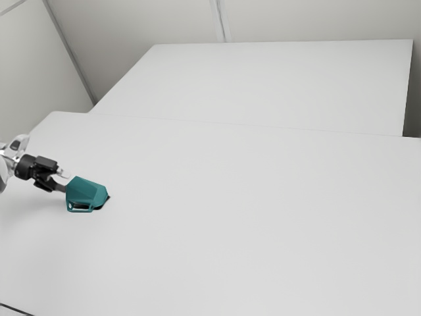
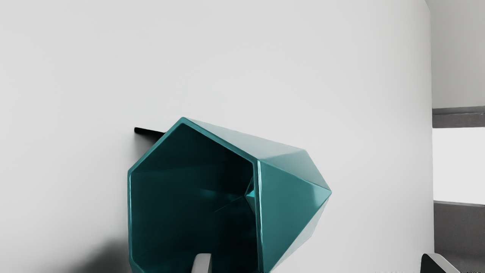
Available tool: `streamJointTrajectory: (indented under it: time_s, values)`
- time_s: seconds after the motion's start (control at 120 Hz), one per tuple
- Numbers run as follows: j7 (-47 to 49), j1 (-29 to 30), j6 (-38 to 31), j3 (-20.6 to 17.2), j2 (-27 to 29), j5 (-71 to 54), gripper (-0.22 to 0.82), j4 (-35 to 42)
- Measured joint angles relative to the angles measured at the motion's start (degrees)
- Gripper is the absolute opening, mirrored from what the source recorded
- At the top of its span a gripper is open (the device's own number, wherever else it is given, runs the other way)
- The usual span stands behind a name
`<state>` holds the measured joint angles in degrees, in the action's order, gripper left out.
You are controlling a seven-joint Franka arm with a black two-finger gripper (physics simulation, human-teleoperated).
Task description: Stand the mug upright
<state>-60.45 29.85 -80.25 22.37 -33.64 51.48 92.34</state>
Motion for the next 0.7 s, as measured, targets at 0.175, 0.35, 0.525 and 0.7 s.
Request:
streamJointTrajectory:
  time_s: [0.175, 0.35, 0.525, 0.7]
  values:
    - [-1.1, 0.0, 0.1, -0.9, 0.2, 0.9, 0.6, 0.7]
    - [-1.7, 0.1, 0.2, -2.2, 0.3, 1.7, 0.56, 0.9]
    - [-2.3, 0.1, 0.2, -2.3, 0.3, 1.9, 0.11, 1.0]
    - [-2.6, 0.1, 0.4, -2.9, 1.8, 1.9, -0.08, 1.0]
